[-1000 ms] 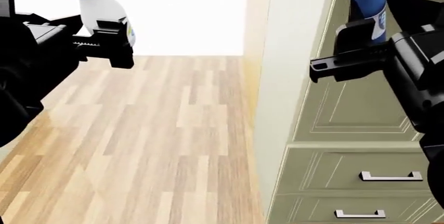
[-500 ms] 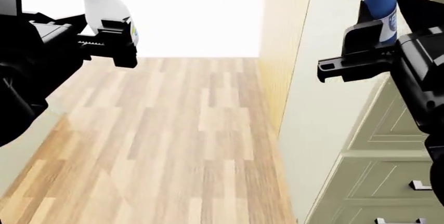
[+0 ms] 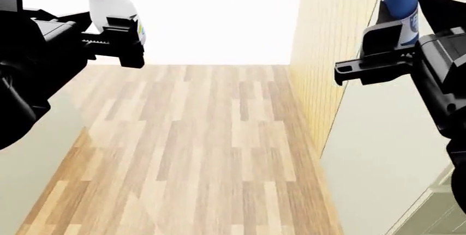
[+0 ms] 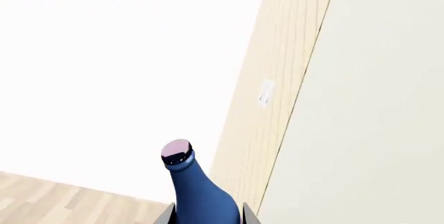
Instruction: Move the drinks to the dining counter.
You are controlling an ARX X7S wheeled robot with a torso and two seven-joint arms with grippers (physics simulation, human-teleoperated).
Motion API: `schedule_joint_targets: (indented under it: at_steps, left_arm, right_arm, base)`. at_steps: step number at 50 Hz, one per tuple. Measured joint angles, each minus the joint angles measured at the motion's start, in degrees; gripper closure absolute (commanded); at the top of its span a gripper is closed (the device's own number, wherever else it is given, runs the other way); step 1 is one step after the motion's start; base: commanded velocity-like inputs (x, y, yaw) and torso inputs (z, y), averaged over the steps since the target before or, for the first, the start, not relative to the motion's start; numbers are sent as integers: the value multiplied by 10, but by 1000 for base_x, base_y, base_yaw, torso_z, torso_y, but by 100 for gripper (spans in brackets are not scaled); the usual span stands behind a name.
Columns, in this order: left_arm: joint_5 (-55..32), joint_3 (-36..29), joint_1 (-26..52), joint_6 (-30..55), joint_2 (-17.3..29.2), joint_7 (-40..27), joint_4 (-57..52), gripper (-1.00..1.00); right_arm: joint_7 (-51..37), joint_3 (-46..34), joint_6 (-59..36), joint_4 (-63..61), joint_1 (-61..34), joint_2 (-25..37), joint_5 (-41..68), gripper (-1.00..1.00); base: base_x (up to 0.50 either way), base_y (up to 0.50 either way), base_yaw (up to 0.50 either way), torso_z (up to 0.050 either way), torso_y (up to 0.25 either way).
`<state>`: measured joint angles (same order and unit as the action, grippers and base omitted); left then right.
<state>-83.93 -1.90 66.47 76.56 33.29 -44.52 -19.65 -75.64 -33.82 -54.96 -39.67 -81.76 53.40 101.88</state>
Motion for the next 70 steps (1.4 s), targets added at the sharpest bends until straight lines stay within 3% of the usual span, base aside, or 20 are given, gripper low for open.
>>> schedule_joint_targets:
  at_steps: [18,46,70]
  left_arm:
    - [-7,-8,5,-5,6,-4,3,100]
    - [-143,4,85,27,87,-126,1,100]
    - [-148,2,77,16,104,-125,-5,100]
  right_arm:
    - [-3,-2,1,1,-3,6,5,100]
    - [20,-14,-2,17,-3,-11,-18,100]
    - [18,-22,-6,19,-8,-13,-20,100]
  base:
    - [189,501,0,0,1]
    - [160,501,0,0,1]
    - [79,500,0,0,1]
